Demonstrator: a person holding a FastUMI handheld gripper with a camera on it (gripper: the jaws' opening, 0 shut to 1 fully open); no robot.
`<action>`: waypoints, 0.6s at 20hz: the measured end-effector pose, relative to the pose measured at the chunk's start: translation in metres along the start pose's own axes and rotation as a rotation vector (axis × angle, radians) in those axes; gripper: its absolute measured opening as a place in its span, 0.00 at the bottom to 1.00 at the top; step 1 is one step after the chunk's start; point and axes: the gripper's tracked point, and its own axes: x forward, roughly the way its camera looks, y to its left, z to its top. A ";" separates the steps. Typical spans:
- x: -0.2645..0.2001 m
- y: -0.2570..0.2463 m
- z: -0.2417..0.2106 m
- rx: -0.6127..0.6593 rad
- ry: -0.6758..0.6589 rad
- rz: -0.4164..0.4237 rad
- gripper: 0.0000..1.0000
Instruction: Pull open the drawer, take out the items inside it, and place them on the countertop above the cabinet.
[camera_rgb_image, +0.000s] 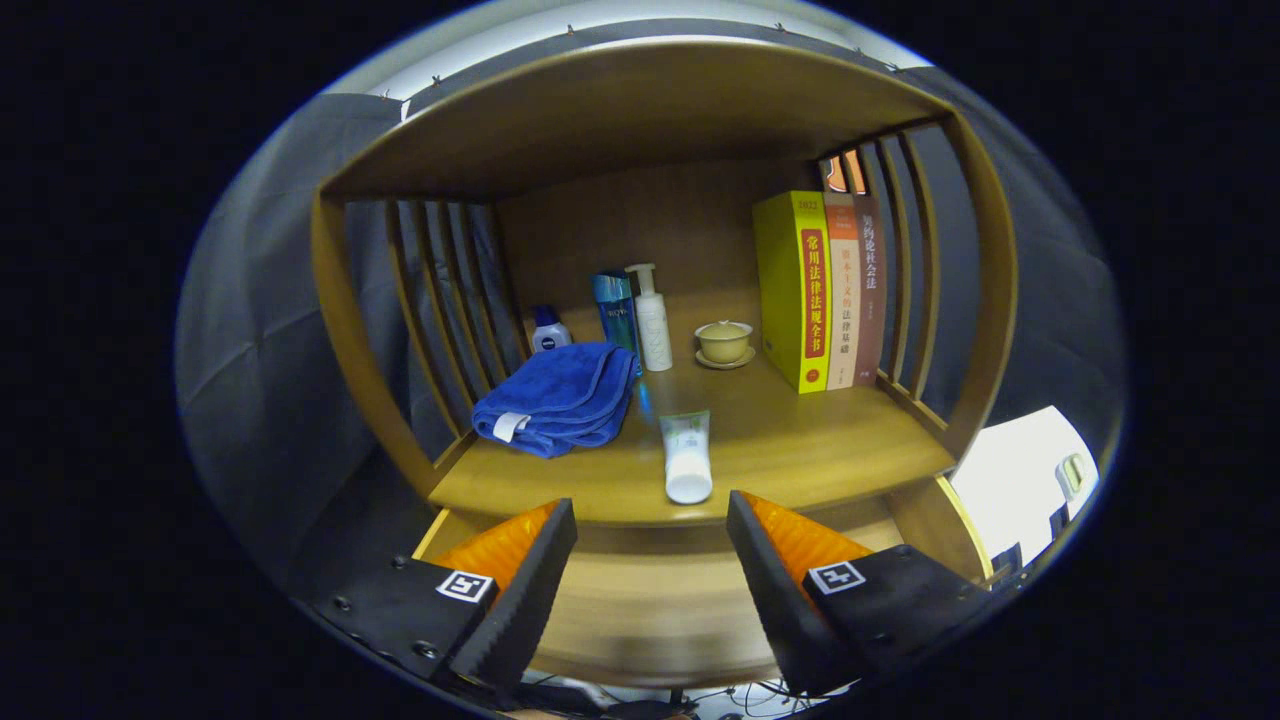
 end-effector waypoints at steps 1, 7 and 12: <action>-0.012 0.000 -0.005 0.001 -0.006 0.001 0.99; -0.056 -0.001 -0.059 0.015 0.046 -0.013 0.99; -0.069 0.001 -0.112 0.031 0.108 -0.022 0.99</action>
